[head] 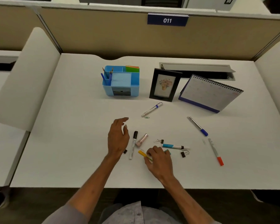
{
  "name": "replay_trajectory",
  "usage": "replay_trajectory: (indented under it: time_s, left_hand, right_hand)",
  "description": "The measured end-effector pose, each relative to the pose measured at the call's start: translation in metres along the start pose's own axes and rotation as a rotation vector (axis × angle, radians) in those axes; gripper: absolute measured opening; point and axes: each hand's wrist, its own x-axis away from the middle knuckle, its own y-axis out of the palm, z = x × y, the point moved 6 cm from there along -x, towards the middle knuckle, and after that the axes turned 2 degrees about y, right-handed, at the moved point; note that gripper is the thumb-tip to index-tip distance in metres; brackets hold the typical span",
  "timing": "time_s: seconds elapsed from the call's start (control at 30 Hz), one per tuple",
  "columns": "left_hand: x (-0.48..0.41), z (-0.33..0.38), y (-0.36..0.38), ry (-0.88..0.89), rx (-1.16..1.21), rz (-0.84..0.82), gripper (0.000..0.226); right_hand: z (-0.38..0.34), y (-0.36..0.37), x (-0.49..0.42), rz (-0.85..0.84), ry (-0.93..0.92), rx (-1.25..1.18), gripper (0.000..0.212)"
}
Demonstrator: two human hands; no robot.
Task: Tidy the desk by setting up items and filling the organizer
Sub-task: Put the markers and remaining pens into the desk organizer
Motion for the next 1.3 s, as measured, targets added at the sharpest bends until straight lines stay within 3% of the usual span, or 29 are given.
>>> replay_trajectory:
  time_s: [0.37, 0.53, 0.9, 1.3]
  left_hand:
    - [0.016, 0.003, 0.024, -0.016, 0.011, -0.250, 0.027]
    - [0.006, 0.002, 0.023, 0.001, 0.033, -0.305, 0.023]
    - [-0.062, 0.013, -0.001, 0.008, 0.164, -0.259, 0.022]
    - [-0.121, -0.022, -0.034, -0.171, 0.106, -0.107, 0.025]
  right_hand:
    - [-0.011, 0.007, -0.005, -0.094, 0.038, -0.010, 0.016]
    - [-0.021, -0.015, -0.012, 0.036, 0.061, -0.068, 0.012]
    - [-0.076, -0.070, -0.120, 0.309, 0.041, -0.245, 0.024]
    - [-0.129, -0.068, -0.188, 0.338, 0.018, -0.316, 0.024]
